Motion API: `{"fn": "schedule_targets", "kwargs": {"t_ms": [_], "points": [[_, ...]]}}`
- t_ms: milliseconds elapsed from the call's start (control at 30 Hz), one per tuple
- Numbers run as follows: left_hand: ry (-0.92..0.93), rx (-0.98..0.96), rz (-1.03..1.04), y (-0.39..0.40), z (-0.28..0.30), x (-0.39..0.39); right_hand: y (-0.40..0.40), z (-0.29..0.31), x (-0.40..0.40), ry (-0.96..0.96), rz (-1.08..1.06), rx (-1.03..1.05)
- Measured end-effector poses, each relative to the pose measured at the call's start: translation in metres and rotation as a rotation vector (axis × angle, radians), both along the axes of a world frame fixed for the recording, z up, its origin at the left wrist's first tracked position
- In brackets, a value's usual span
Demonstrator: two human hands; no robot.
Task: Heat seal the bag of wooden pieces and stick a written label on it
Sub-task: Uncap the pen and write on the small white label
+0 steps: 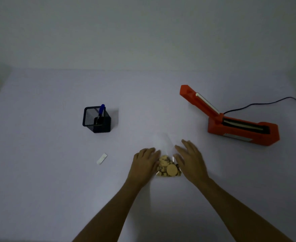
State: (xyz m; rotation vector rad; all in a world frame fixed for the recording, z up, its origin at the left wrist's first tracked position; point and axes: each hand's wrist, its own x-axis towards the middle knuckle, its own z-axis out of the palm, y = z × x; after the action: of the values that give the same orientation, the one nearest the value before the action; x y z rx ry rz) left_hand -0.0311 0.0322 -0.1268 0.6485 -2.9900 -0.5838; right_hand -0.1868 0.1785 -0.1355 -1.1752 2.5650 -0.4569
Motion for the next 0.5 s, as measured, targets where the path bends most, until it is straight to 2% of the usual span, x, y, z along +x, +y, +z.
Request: {"fn": "schedule_targets", "kwargs": {"t_ms": [100,200,367,500], "points": [[0.017,-0.02,-0.014,-0.001,0.005,-0.002,-0.008,0.008,-0.003,0.017,0.039,-0.044],[0.135,-0.026,0.061,-0.013,0.021,0.002,-0.032,0.02,0.002,-0.048,0.075,-0.112],[0.364,-0.099,0.337,-0.081,0.052,0.037,-0.129,0.056,0.02,-0.233,0.118,-0.224],[0.302,-0.13,0.525,-0.153,0.06,0.069,-0.225,0.077,0.039,-0.3,0.131,-0.294]]}}
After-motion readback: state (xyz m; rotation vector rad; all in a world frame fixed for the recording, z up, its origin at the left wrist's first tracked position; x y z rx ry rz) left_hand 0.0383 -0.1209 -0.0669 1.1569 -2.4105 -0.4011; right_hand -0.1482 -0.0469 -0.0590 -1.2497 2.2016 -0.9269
